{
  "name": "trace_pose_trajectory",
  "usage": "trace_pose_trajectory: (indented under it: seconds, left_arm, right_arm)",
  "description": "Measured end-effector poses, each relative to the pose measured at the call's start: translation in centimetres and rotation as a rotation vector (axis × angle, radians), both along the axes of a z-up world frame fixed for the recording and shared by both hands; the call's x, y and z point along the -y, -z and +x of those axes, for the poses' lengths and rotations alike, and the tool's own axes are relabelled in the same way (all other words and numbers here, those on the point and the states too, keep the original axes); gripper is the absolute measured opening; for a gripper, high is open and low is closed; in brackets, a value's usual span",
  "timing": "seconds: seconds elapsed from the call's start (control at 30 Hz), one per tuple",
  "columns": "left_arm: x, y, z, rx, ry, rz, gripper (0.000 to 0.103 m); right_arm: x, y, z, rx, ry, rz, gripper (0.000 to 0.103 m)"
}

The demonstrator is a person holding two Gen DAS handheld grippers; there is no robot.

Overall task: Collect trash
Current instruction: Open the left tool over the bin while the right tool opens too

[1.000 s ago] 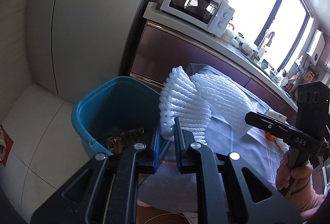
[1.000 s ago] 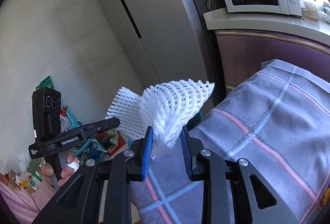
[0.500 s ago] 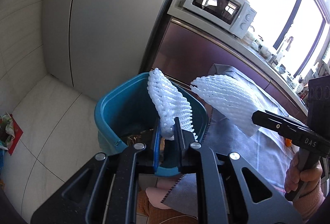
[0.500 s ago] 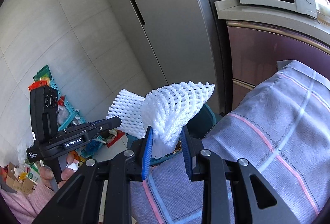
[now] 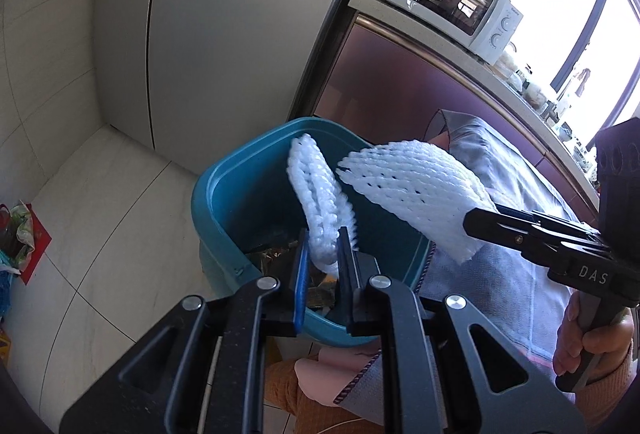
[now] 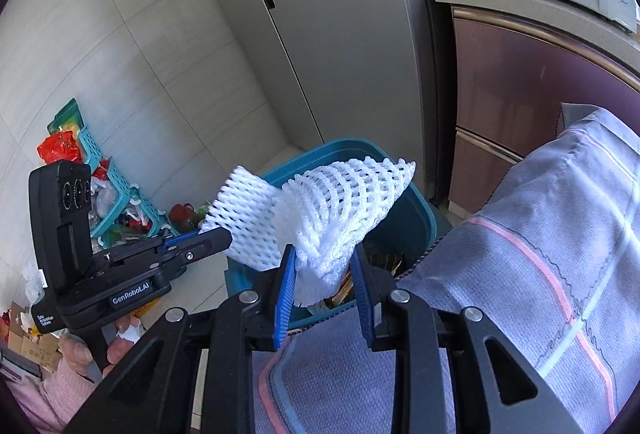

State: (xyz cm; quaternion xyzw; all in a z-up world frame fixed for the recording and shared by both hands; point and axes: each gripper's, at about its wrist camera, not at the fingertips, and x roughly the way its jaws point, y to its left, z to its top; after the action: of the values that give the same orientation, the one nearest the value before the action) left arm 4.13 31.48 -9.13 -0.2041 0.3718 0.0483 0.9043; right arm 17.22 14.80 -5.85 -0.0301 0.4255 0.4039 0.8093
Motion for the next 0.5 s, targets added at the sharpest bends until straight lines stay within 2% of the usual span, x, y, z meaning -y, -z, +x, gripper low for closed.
trace_pose_trajectory:
  seconds: [0.27, 0.37, 0.5]
  left_arm:
    - [0.3, 1.7, 1.4, -0.033, 0.001, -0.012, 0.014]
    - [0.5, 2.2, 2.0, -0.043, 0.004, -0.015, 0.018]
    - [0.7, 2.8, 2.5, -0.052, 0.007, -0.017, 0.019]
  right_arm:
    - [-1.6, 1.2, 0.6, -0.037, 0.007, -0.053, 0.032]
    - [-1.8, 1.6, 0.7, -0.047, 0.009, -0.065, 0.034]
    - [-1.6, 1.9, 0.8, -0.056, 0.016, -0.064, 0.034]
